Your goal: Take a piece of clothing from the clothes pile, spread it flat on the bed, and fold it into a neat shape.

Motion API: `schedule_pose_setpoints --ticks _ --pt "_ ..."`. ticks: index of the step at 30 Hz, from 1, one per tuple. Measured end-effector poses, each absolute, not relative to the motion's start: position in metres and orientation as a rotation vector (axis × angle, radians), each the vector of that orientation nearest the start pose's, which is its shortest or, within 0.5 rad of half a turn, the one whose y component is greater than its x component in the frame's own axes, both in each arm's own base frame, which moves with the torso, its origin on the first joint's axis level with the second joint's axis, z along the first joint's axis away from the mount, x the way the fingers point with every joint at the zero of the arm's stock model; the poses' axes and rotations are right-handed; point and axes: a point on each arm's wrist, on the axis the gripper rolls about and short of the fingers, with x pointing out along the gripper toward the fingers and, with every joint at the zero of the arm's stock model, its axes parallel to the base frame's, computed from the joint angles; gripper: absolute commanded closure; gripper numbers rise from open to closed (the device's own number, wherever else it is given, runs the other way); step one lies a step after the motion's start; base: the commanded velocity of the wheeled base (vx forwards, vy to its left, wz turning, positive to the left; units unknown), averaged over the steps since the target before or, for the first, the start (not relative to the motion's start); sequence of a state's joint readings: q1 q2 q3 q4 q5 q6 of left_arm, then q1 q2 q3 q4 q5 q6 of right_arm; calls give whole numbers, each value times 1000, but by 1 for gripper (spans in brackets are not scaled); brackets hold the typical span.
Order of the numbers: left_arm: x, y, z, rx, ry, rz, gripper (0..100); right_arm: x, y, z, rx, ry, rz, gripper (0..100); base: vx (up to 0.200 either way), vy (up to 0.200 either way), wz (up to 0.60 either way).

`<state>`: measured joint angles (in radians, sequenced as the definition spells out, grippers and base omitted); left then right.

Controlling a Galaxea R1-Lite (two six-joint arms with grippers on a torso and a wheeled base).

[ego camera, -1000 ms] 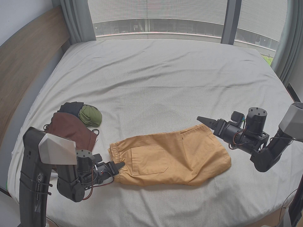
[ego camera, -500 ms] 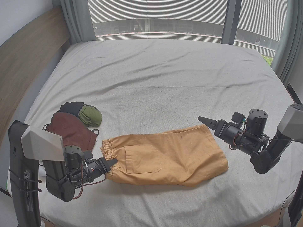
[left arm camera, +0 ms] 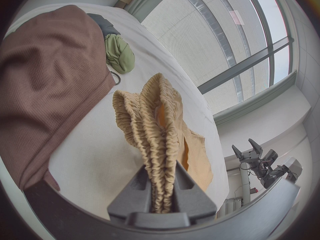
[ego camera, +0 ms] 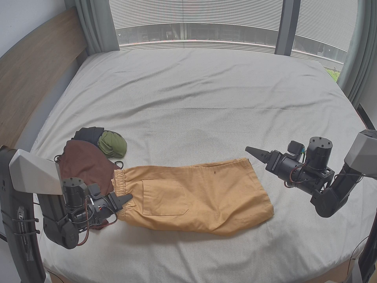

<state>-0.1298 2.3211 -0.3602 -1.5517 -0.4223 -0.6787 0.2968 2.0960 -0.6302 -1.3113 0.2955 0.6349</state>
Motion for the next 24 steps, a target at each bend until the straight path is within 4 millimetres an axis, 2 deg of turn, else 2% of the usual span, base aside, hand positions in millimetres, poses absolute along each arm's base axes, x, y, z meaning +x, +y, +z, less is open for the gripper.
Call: schedule_pose_setpoints --ticks 5,10,17,24 --pt "293 -40 -7 -701 572 -380 100 327 107 78 614 340 522 0 0 0 0" --pt "292 -42 -1 -697 560 -395 100 327 108 78 614 341 524 0 0 0 0" --pt "291 -59 12 -700 535 -457 100 326 108 78 614 341 524 0 0 0 0" --pt "295 -88 28 -717 493 -541 100 327 106 78 615 337 520 0 0 0 0"
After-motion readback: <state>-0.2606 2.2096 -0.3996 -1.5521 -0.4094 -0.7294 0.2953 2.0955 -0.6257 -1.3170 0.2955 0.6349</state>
